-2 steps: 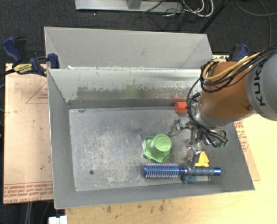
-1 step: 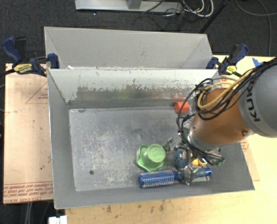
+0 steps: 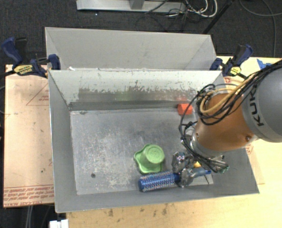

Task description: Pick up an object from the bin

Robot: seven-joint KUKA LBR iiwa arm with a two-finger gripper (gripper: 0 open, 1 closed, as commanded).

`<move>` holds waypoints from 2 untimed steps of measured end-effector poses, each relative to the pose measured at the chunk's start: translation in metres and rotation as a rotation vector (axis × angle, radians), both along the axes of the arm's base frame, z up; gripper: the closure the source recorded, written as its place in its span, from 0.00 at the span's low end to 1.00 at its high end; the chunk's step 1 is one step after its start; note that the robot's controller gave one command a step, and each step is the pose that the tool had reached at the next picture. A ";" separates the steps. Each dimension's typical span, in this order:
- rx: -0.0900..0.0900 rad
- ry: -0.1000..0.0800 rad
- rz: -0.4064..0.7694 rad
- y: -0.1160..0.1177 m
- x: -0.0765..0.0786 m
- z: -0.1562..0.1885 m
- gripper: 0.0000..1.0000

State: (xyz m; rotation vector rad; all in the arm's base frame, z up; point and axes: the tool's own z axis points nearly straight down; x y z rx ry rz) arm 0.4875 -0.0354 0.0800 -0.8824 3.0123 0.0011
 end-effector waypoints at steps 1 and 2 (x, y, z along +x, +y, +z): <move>0.000 -0.008 0.019 0.018 0.017 0.114 1.00; -0.002 -0.004 0.424 0.009 0.017 0.179 1.00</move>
Offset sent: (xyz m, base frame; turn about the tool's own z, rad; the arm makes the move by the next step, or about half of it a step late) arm 0.0149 0.0164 0.1100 -0.0207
